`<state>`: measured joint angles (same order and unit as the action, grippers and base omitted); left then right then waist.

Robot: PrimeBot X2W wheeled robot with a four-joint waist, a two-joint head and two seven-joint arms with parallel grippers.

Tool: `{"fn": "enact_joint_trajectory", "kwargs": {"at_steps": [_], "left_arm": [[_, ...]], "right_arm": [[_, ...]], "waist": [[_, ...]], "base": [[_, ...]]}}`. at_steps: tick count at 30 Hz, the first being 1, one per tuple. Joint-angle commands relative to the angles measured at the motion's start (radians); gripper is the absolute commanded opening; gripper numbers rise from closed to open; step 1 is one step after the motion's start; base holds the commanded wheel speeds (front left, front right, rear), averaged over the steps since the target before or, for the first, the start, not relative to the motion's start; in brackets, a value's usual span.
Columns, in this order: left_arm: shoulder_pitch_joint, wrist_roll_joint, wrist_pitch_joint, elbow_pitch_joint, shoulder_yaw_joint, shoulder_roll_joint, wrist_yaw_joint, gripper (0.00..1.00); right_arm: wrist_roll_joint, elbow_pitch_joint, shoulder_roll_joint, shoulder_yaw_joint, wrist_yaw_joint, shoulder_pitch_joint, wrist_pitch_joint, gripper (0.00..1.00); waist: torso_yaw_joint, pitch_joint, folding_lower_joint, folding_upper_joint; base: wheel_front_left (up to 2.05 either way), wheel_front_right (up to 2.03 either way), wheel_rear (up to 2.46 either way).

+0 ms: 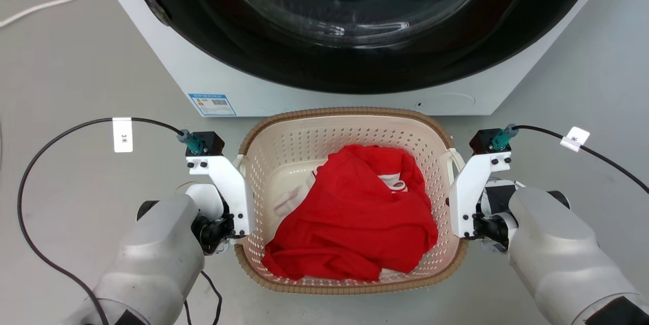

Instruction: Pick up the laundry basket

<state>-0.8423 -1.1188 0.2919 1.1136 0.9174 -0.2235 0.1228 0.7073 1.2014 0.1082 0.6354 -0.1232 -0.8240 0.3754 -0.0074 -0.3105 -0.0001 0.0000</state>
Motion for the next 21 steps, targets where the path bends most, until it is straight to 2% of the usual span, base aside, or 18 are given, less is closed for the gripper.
{"fn": "enact_joint_trajectory", "kwargs": {"at_steps": [1,9,21], "left_arm": [[-0.015,-0.005,0.006,-0.012,0.005,0.019,0.014,0.0],[0.01,-0.062,0.096,0.009,0.034,0.031,0.014,0.0],[0.051,-0.103,0.145,0.023,0.066,0.044,0.014,0.0]], "right_arm": [[0.007,-0.013,-0.014,0.006,-0.014,0.003,0.007,0.0],[0.073,-0.003,-0.003,0.031,-0.013,0.015,0.115,0.0],[0.114,0.025,-0.004,0.055,-0.013,0.018,0.218,0.0]], "waist": [[0.003,0.016,0.0001,0.0],[0.002,0.117,0.0001,0.0],[-0.002,0.208,0.0001,0.0]], "base": [[0.0,0.0,0.0],[0.0,0.0,0.0],[0.0,0.0,0.0]]}}
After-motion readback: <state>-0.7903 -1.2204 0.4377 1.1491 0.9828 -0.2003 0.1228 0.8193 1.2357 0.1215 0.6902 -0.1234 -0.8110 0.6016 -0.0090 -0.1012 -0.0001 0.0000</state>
